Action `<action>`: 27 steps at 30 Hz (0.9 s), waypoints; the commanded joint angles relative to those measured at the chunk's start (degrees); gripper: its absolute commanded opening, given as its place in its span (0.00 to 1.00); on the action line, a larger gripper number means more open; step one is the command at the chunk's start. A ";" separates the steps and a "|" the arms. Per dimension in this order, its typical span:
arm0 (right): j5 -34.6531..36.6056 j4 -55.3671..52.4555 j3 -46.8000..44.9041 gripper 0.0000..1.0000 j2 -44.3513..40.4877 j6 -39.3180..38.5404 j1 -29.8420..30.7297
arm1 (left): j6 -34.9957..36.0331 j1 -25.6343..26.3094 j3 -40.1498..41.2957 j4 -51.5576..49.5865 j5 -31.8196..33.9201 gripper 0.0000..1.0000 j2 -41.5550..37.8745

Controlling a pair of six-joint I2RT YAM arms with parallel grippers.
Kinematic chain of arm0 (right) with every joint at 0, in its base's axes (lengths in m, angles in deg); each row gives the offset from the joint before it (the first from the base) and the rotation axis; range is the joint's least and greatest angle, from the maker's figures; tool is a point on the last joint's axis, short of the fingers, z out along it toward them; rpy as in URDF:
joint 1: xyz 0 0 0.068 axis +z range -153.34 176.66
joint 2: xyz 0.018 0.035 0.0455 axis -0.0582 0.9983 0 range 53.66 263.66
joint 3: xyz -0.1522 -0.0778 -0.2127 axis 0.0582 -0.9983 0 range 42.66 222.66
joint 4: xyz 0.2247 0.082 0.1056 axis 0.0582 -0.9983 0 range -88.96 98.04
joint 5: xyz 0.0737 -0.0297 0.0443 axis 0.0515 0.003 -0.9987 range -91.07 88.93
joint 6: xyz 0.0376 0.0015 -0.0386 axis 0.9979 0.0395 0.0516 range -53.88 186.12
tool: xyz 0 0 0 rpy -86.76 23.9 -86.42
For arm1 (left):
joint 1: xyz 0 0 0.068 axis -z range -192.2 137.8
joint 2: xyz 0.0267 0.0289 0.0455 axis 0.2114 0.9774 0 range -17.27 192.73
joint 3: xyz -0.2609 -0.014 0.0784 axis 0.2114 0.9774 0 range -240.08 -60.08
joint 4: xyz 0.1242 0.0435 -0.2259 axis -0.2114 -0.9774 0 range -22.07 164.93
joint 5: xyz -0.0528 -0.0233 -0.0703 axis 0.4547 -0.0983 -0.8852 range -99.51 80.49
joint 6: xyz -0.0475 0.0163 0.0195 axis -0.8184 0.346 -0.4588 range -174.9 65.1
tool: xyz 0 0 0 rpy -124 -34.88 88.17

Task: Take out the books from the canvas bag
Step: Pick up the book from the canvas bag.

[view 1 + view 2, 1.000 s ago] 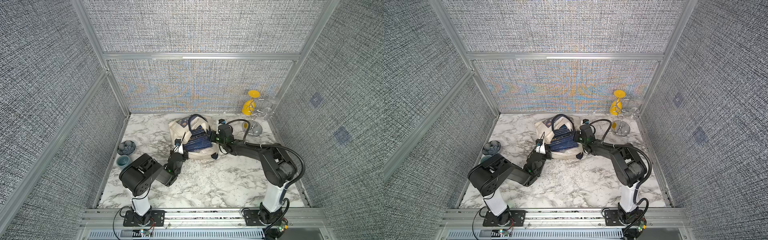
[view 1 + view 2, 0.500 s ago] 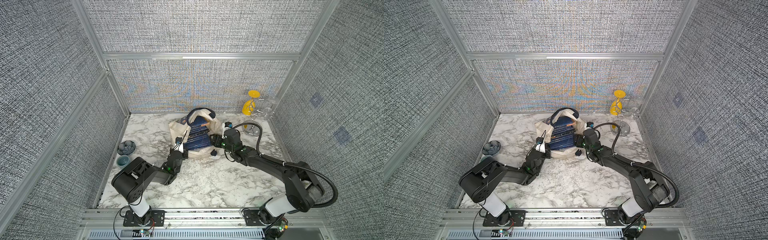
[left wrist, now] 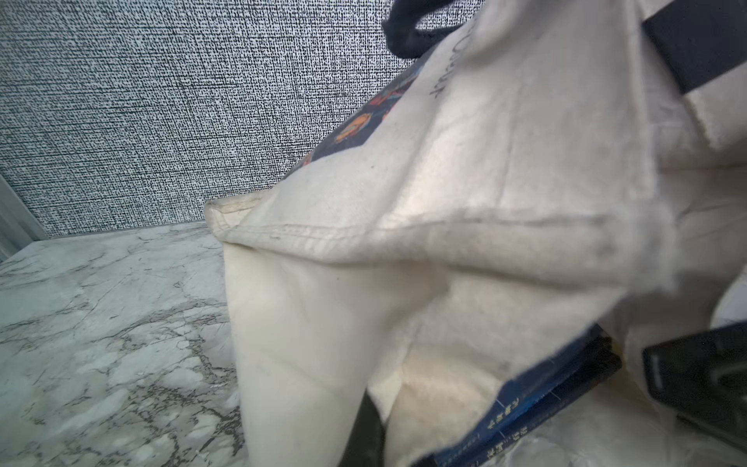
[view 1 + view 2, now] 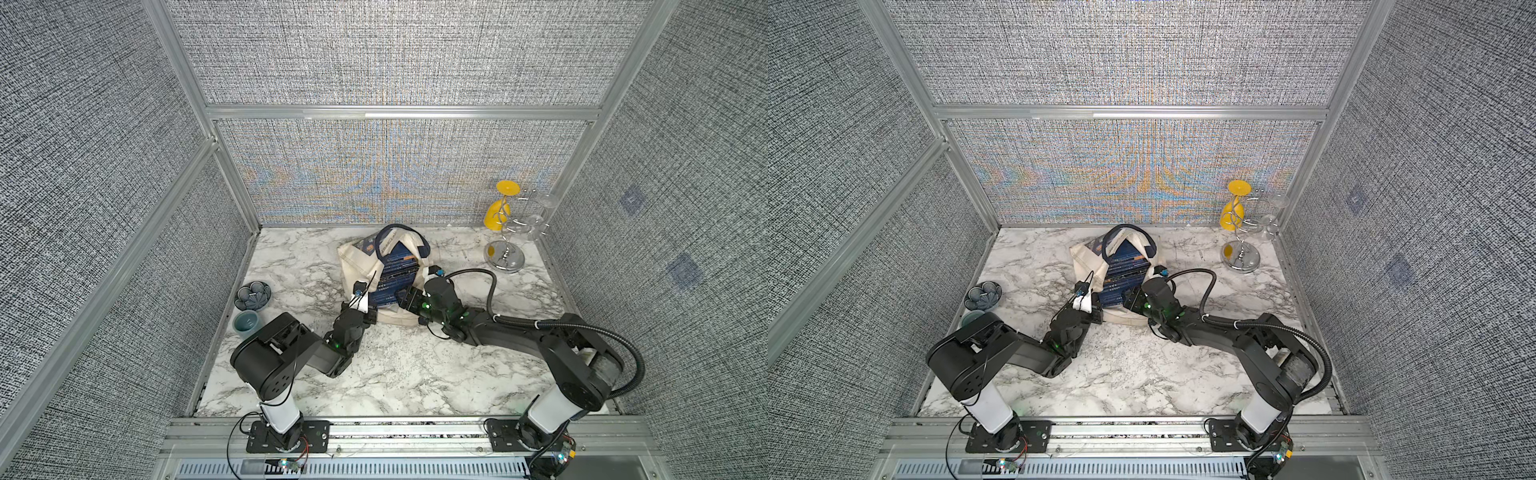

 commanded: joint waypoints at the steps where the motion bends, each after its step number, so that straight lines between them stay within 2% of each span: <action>1: 5.16 -1.07 -0.44 0.68 -1.72 2.23 1.66 | 0.24 0.24 -1.40 -4.81 -1.61 0.00 -1.97; 3: 11.13 -1.61 -1.62 0.68 -5.53 0.12 3.89 | 0.52 0.31 -1.70 -6.95 -1.17 0.00 -3.15; 5: 17.75 -6.33 0.27 0.68 -8.66 -6.17 7.03 | 1.16 0.30 -1.96 -8.02 -1.23 0.00 -4.45; 7: 19.74 -11.01 2.72 0.69 -10.21 -8.87 8.98 | 0.84 0.45 -2.37 -10.44 -1.03 0.00 -6.33; 10: 17.02 -11.90 2.79 0.69 -10.58 -7.06 9.27 | -2.01 1.63 -3.30 -16.84 -0.73 0.00 -9.07; 14: 13.24 -10.25 2.91 0.69 -8.00 -4.88 9.21 | -0.86 5.84 -5.49 -22.50 2.77 0.00 -11.01; 18: 12.74 -9.80 4.05 0.69 -5.19 -4.05 9.27 | 0.11 8.37 -9.16 -31.67 5.37 0.00 -14.89; 22: 13.91 -8.94 3.94 0.69 -2.78 -3.16 8.69 | -2.95 8.48 -11.55 -38.56 7.81 0.00 -17.31; 24: 12.83 -7.61 3.58 0.68 -1.15 -1.47 7.51 | -2.36 8.59 -9.95 -34.66 6.67 0.00 -16.06; 27: 10.46 -6.41 3.11 0.65 1.13 1.58 5.77 | 1.27 8.85 -5.31 -22.43 6.54 0.00 -12.90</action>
